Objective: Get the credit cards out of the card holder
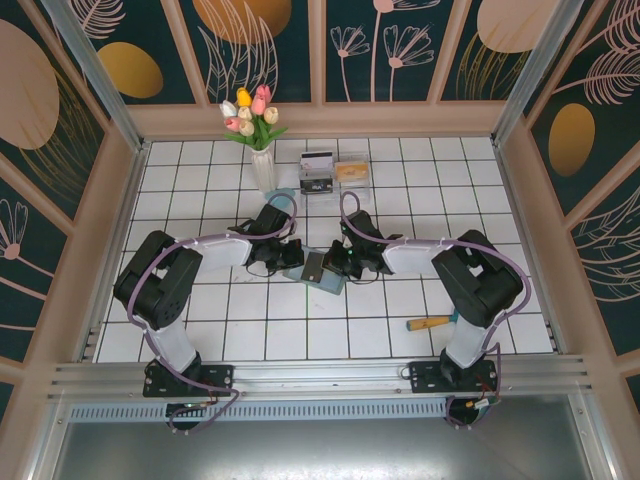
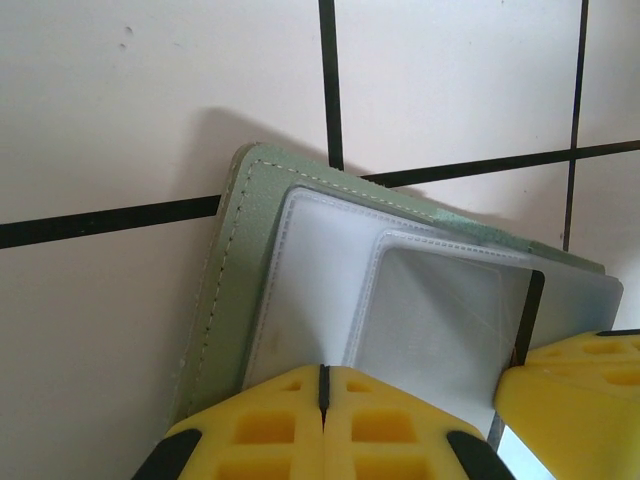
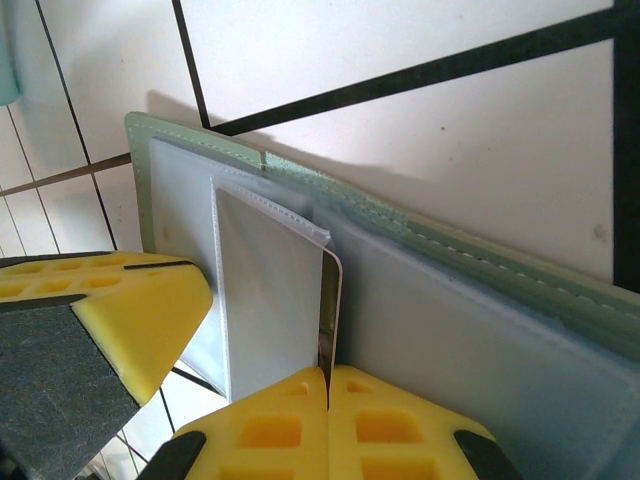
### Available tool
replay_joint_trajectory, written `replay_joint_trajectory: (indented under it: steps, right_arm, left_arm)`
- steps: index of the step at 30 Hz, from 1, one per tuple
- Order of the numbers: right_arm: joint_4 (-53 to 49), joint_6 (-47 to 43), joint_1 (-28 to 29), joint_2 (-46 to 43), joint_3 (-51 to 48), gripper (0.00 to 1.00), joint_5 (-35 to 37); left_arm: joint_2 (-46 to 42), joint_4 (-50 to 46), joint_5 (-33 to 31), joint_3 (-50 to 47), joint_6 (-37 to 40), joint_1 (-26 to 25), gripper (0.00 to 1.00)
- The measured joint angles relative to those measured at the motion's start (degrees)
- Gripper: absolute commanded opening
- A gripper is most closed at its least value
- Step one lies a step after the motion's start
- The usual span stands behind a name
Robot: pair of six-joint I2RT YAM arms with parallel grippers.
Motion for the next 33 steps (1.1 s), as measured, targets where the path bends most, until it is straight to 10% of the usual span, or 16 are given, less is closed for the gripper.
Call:
replay_joint_trajectory:
  steps: [33]
  right_arm:
    - [1.95, -1.40, -1.49, -2.10, -3.48, 0.10, -3.26]
  left_arm:
    - [0.02, 3.52, 6.86, -0.57, 0.17, -0.50, 0.00]
